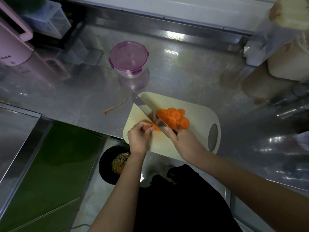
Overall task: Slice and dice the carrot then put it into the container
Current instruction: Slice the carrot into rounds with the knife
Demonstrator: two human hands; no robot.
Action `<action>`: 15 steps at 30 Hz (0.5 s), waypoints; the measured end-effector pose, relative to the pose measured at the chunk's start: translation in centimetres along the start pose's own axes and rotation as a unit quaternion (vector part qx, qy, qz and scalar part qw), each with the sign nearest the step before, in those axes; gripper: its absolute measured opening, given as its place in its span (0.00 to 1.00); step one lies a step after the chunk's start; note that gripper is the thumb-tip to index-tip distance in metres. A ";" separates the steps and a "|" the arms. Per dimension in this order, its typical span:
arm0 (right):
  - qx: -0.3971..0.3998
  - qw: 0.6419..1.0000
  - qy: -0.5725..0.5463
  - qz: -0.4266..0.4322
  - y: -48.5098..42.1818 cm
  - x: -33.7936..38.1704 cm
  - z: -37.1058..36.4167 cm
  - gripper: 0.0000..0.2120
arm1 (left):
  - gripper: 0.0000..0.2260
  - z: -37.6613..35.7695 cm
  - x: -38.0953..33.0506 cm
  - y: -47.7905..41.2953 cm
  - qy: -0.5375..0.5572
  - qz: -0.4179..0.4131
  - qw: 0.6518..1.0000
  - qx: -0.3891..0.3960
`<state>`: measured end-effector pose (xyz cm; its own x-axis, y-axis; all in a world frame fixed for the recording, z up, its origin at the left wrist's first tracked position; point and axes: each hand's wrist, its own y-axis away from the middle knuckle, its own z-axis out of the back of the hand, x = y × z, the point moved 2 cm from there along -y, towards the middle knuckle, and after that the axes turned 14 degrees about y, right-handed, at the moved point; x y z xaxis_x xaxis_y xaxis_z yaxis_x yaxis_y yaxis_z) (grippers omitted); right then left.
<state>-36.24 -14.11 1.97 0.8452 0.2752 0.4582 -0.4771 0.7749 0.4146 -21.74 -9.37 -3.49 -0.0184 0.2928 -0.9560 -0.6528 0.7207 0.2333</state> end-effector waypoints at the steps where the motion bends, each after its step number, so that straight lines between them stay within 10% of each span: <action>1: -0.005 1.000 -0.015 -0.007 0.1 -0.2 0.2 0.19 | 0.07 -0.1 0.0 0.1 -0.001 -0.004 1.000 0.002; 15: -0.025 0.997 -0.074 -0.026 0.1 -0.6 0.6 0.17 | 0.05 -0.6 -0.4 1.9 -0.027 -0.054 0.998 -0.025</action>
<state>-36.88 -14.55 2.19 0.8218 0.1509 0.5494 -0.4188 0.8137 0.4030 -23.39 -8.51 -2.77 0.0932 0.2498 -0.9638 -0.6856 0.7180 0.1198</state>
